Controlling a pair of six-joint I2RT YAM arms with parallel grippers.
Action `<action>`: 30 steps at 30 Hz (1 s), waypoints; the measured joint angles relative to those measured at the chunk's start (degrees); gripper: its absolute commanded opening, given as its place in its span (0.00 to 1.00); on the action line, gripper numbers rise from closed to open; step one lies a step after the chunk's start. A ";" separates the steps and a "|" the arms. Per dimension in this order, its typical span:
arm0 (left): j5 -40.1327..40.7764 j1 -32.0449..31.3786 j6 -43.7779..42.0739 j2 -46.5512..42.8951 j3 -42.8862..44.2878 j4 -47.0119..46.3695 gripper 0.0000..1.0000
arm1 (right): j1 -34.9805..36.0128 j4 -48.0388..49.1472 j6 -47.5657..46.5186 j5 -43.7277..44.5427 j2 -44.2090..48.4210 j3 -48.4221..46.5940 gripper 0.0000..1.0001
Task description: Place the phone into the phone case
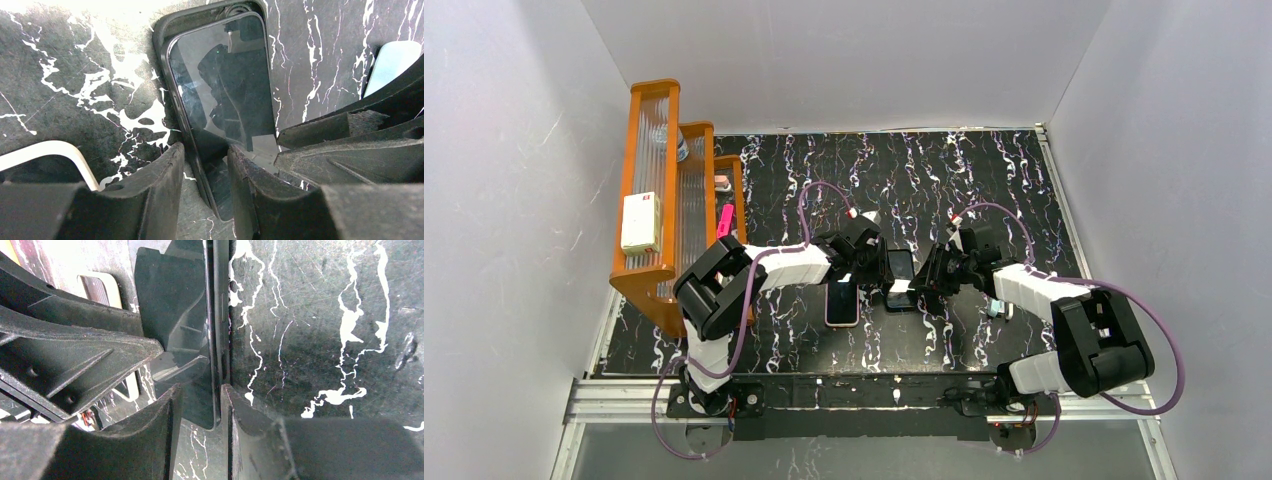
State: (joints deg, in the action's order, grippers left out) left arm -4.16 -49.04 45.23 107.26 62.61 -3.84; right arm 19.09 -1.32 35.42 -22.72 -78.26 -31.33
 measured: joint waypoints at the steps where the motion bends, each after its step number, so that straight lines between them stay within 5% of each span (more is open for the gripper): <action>1: -0.17 -0.02 0.04 0.00 0.00 0.07 0.35 | -0.02 0.00 0.00 0.00 0.00 0.00 0.42; 10: -2.16 0.20 1.09 -0.57 -1.44 -1.46 0.23 | -0.02 0.63 0.15 -1.05 -1.01 0.09 0.40; 30: -4.31 0.98 3.32 -0.59 -3.37 -4.63 0.19 | -1.40 5.11 4.70 -5.81 -4.35 0.31 0.64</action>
State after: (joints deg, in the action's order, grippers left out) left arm -8.47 -48.05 48.56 106.67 59.24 -8.47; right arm 17.69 3.79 40.12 -28.53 -82.61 -31.03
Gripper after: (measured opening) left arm 0.218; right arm 0.627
